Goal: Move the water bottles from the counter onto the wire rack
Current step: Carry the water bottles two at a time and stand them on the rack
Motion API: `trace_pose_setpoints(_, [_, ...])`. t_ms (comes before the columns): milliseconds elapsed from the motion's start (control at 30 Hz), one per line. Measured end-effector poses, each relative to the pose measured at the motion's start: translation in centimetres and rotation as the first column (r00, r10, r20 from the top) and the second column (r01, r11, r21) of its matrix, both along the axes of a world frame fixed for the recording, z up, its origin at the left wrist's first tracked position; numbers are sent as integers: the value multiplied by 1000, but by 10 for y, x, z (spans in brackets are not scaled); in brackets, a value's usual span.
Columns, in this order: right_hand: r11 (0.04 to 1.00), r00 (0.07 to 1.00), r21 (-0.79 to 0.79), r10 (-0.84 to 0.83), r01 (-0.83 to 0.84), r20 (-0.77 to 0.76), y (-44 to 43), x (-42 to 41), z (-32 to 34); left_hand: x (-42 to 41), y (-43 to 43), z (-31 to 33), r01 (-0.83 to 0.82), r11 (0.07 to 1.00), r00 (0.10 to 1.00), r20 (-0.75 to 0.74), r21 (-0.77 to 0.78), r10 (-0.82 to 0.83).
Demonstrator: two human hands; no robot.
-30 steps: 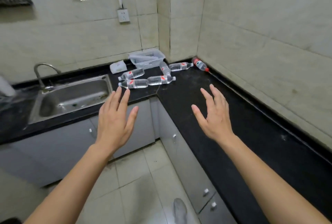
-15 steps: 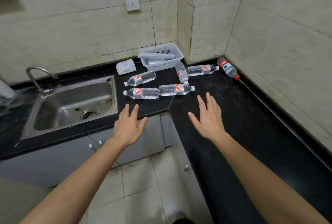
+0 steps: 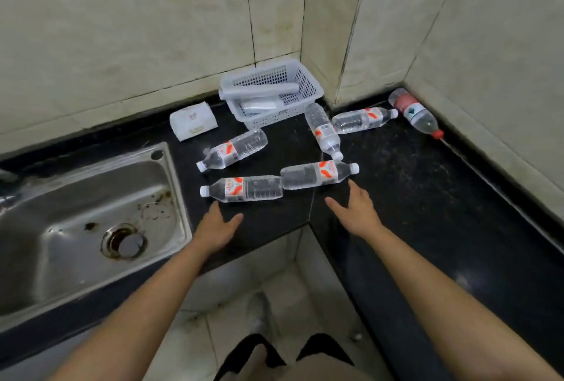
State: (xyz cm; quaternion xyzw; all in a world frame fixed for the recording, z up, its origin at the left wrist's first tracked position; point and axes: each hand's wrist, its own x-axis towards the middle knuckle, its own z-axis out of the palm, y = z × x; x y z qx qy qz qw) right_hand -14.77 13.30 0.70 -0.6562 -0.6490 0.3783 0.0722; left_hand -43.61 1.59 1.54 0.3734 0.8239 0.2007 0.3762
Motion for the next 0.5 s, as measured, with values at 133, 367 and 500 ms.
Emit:
trace_pose_setpoints(133, [942,935,-196,-309,274,-176,30,-52,-15,-39,49,-11,-288,940,854,397,-181,338])
trace_pose_setpoints(367, [689,673,-478,-699,544,-242,49,-107,-40,-56,106,-48,-314,812,572,585,-492,575])
trace_pose_setpoints(500, [587,569,-569,-788,576,-236,72,-122,-49,-55,125,-63,-297,761,530,563,-577,634])
